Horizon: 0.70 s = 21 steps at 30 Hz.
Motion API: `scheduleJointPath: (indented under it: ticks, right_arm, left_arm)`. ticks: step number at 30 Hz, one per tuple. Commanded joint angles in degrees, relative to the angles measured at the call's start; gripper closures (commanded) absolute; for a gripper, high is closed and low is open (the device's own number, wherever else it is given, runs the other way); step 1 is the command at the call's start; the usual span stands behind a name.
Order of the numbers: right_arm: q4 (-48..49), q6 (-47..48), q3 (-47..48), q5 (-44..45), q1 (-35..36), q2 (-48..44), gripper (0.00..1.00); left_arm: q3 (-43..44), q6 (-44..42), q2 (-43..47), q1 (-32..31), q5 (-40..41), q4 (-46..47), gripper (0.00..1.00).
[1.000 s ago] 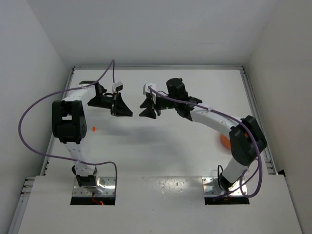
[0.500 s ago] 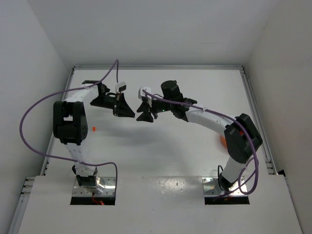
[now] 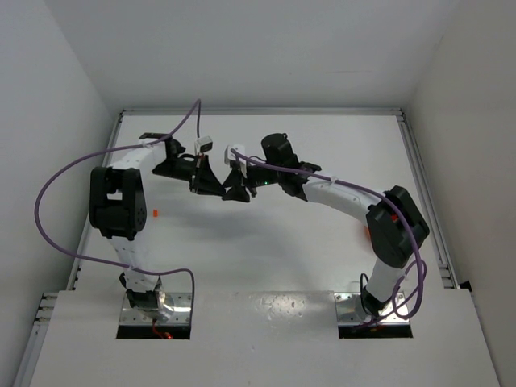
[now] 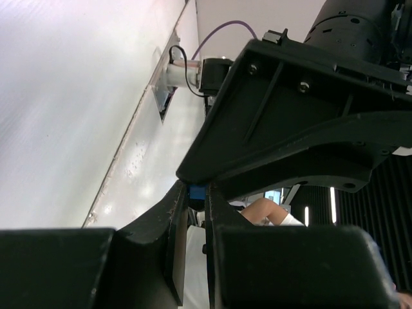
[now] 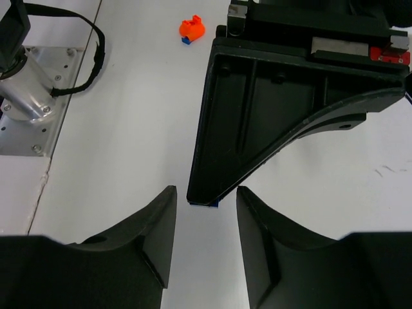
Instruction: Sort the legos into containers by color
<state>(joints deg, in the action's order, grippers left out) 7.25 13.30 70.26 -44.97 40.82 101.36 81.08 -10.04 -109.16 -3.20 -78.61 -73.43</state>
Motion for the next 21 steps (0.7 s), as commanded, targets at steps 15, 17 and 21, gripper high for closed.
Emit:
scheduleJointPath:
  ticks: [15, 17, 21]
  right_arm:
    - [0.3, -0.3, -0.3, 4.3, 0.8, -2.3, 1.0]
    - [-1.8, 0.2, -1.1, 5.0, 0.1, -3.9, 1.0]
    - [-12.2, 6.5, -5.0, 9.5, -1.2, -8.5, 1.0]
  left_arm:
    - [-0.4, -1.4, 2.9, 4.2, -0.5, 1.4, 0.63]
    - [0.2, -2.7, 2.9, 6.0, 0.2, 0.3, 0.57]
    - [8.3, -5.7, 1.0, 10.8, 4.2, -0.7, 0.42]
